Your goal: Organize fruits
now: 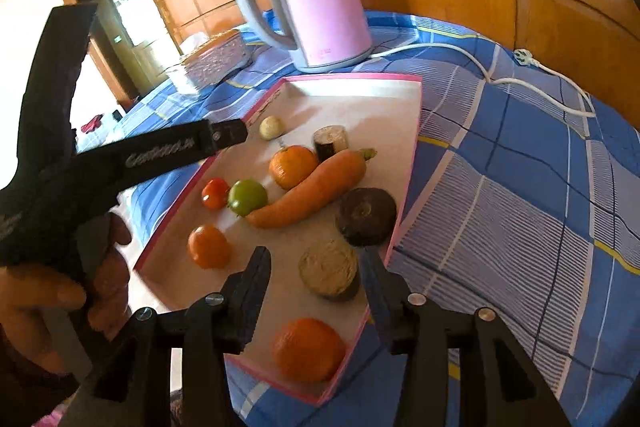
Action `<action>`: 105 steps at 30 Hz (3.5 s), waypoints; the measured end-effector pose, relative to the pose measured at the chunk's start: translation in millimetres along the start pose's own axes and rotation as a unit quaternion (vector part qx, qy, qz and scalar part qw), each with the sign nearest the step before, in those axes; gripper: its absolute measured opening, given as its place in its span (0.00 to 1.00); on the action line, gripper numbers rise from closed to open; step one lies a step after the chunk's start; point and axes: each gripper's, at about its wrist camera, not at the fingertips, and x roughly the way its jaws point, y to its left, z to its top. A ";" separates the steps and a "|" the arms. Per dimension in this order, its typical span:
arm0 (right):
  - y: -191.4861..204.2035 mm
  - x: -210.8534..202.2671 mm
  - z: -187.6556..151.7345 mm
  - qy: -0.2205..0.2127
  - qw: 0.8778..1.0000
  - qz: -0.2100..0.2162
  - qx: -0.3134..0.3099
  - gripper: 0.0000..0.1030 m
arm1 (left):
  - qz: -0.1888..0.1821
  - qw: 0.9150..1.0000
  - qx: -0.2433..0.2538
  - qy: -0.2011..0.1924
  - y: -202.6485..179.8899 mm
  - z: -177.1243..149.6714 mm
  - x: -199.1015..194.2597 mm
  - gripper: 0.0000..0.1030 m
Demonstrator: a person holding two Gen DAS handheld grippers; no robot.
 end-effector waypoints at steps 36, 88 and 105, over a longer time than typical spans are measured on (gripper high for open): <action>14.9 -18.6 -5.3 -0.051 0.994 -0.094 0.005 0.36 | 0.016 0.998 0.050 -0.034 -18.5 -29.4 -49.0 0.55; 12.5 -41.0 -26.6 -0.081 0.981 -0.173 0.037 0.37 | 0.019 0.995 0.070 -0.064 -24.9 -56.8 -72.0 0.82; 13.2 -40.6 -27.9 -0.080 0.981 -0.171 0.037 0.37 | 0.019 0.995 0.073 -0.059 -24.1 -56.7 -70.2 0.82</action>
